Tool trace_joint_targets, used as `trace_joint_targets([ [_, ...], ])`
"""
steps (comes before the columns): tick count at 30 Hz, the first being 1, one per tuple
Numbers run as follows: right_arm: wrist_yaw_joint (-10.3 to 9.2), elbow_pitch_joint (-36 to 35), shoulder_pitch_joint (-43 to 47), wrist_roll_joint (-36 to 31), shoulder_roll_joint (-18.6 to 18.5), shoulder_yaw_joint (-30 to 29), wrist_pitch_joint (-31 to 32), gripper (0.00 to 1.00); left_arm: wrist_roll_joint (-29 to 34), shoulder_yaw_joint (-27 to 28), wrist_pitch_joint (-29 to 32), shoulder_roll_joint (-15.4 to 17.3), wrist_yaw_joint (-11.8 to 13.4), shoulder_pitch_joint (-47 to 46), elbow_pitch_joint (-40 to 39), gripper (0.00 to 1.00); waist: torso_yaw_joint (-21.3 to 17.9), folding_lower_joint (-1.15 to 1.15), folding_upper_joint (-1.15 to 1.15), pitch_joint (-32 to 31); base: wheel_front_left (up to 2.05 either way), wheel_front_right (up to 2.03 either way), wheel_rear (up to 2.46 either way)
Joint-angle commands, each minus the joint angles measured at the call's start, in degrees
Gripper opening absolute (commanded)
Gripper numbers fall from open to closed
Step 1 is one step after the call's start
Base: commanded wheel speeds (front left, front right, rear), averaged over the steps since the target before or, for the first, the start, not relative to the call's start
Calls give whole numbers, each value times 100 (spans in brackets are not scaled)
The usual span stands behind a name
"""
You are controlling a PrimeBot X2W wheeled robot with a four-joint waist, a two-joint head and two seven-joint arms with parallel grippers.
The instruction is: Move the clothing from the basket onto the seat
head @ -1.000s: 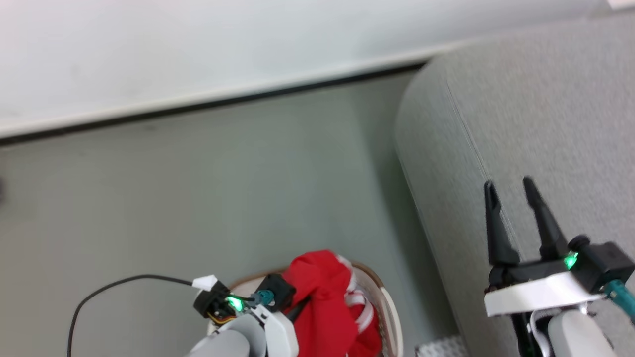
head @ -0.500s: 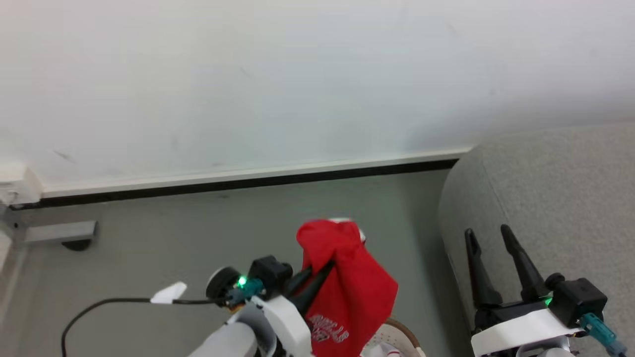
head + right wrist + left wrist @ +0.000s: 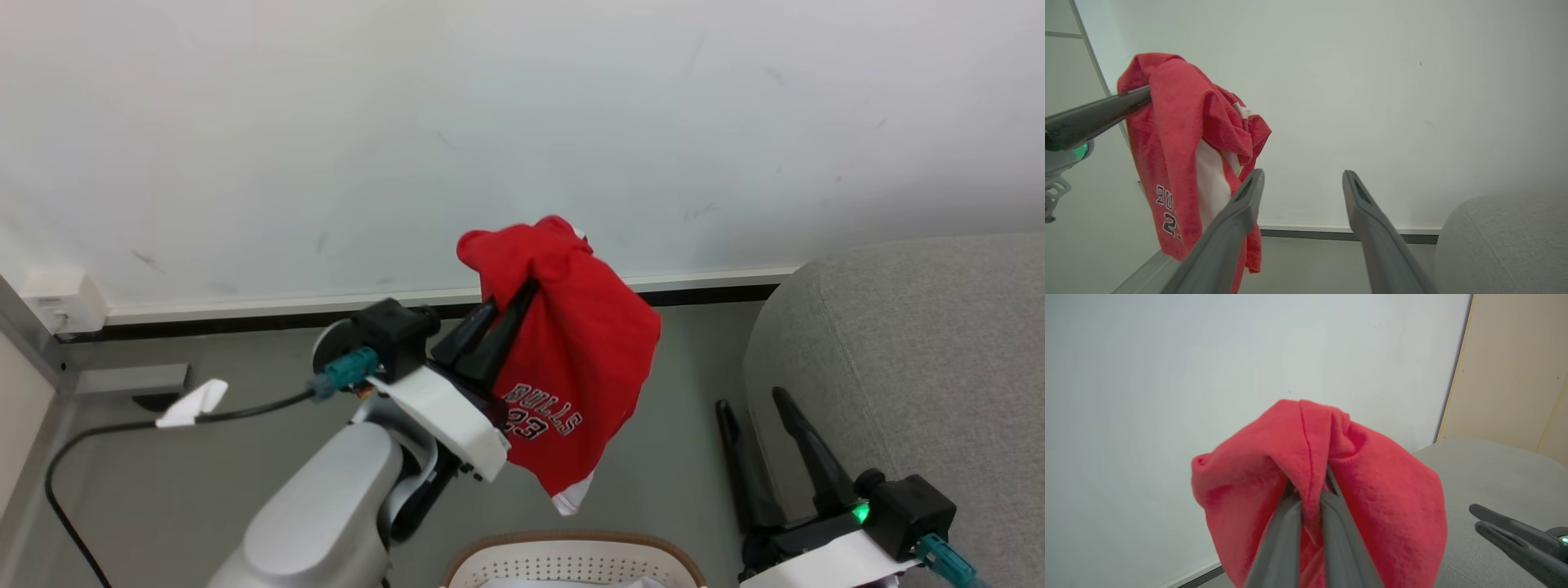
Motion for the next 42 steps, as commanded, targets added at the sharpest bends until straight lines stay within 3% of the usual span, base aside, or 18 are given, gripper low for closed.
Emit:
trace_joint_targets([
  [1,-12,-49,3,59,-18,51,-15,100,-53,42,29,51,-5,-52,-68,0,3,1,0,15,0,0,0],
  [17,-13,23,-256,87,-97,1031,-15,100,-344,168,160,21,76,-103,-399,0,87,1,0,75,0,0,0],
  [24,-12,687,-672,225,-169,1617,-15,100,-347,-93,167,-195,-1,-48,-337,0,388,1,0,34,0,0,0],
  [38,-12,1496,-1253,357,-56,1782,-15,100,-427,-733,266,-542,-129,54,-310,0,1026,1,0,-105,0,0,0],
  [39,-12,1550,-1278,364,-52,1788,-15,42,-463,-777,271,-571,-144,64,-311,0,1099,1,0,-129,0,0,0],
  [40,-12,1582,-1285,368,-51,1802,-15,0,-480,-789,270,-577,-147,67,-303,0,1130,1,0,-138,0,0,0],
  [42,-12,1616,-1274,403,-47,1837,-15,0,-503,-800,262,-582,-147,68,-281,0,1174,1,0,-152,0,0,0],
])
